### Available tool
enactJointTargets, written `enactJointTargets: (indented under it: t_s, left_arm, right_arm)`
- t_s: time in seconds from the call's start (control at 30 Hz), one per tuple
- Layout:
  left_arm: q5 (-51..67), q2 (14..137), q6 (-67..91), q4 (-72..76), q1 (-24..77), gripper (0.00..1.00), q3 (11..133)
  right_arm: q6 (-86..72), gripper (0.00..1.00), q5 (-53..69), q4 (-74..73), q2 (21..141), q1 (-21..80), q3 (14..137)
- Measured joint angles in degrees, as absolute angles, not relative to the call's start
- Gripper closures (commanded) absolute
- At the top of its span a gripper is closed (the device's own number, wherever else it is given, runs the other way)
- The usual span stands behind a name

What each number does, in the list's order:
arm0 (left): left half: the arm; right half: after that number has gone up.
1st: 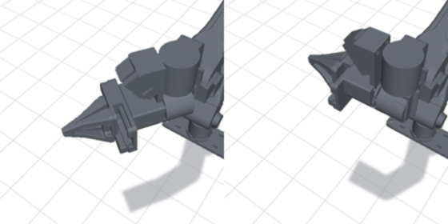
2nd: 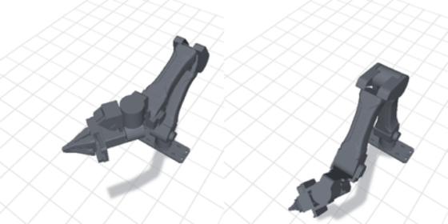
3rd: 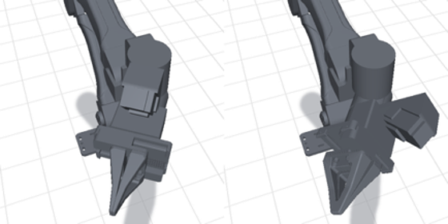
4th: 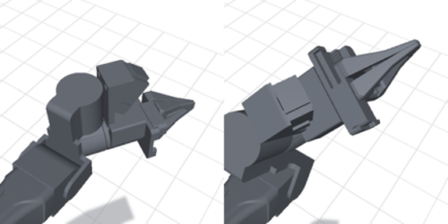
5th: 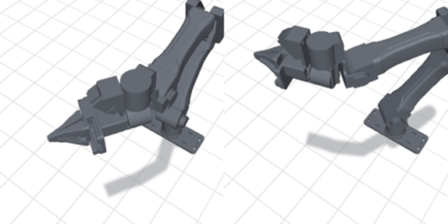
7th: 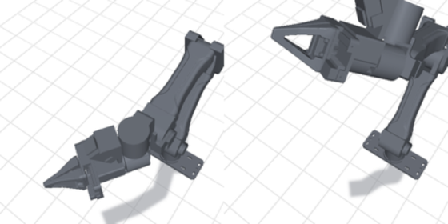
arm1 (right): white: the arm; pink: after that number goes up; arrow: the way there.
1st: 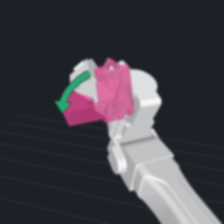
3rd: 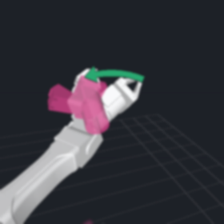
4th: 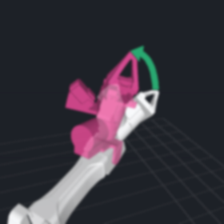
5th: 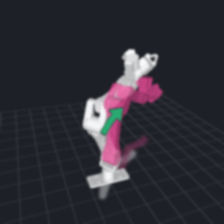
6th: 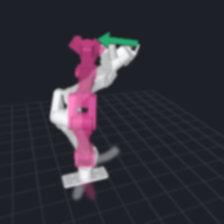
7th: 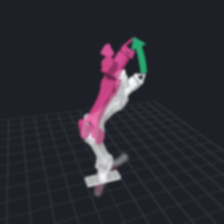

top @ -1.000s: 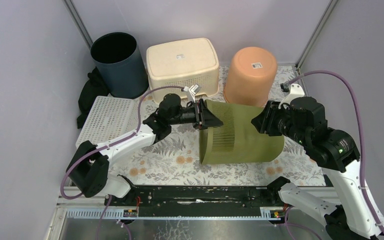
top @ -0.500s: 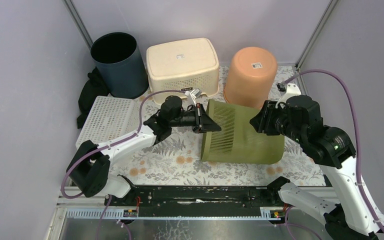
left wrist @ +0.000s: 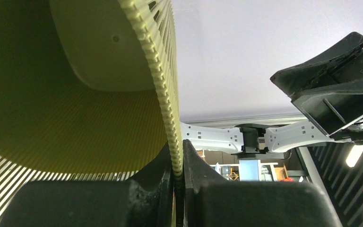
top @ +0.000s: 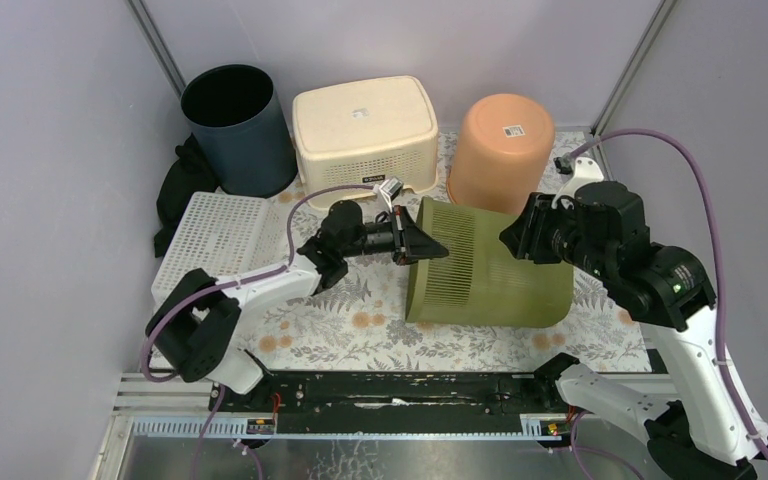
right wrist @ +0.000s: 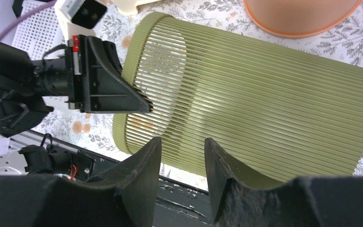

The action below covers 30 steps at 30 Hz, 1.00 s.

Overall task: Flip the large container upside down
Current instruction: Turn the container upside down at the center of the board.

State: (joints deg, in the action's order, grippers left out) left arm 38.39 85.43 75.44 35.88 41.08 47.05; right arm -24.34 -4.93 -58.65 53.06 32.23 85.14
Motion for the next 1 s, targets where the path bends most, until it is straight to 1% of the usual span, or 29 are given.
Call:
enactJointTargets:
  t_s: [0.17,0.6,0.77,1.0]
  left_arm:
    - [38.3,88.73,79.75,44.01,41.23,1.0,46.76]
    - [36.58,103.11,94.41,73.06,42.48,1.0,48.47]
    - [35.53,106.96,96.62,77.47,43.4,1.0,51.66]
    - [32.8,110.91,97.19,79.24,45.08,1.0,58.63]
  right_arm:
    - [-24.14,0.54,-4.91,-60.38,54.0,32.23,89.52]
    - [-23.66,0.54,-4.82,-63.83,57.14,32.23,97.71]
    - [-23.27,0.54,-4.8,-64.97,58.43,32.23,100.49]
    - [-22.57,0.53,-3.84,-67.51,60.9,32.23,105.71]
